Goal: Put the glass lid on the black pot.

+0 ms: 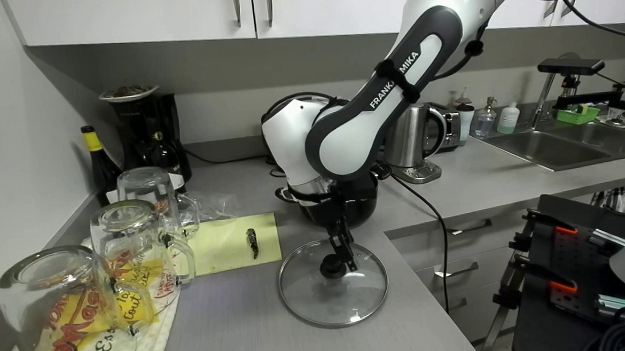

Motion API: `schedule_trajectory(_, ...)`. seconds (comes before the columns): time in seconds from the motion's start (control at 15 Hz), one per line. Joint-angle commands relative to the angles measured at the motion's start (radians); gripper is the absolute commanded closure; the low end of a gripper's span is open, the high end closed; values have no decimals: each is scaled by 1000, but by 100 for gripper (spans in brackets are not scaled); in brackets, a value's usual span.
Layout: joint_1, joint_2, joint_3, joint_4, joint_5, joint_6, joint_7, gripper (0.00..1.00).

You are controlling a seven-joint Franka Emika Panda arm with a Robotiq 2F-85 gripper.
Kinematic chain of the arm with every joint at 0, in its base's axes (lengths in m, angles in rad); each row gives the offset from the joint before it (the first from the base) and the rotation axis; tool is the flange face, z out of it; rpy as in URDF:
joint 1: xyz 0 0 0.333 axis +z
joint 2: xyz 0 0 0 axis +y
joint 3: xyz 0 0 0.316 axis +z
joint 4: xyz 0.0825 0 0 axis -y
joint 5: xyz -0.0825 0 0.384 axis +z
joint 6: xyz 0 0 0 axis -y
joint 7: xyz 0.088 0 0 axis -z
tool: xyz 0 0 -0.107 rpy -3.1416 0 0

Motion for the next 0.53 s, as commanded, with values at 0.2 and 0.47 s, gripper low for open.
schedule_trajectory(0.2, 10, 2, 10, 26, -31, 47, -122, 0)
schedule_trajectory(0.47, 5, 4, 8, 28, -40, 63, -174, 0)
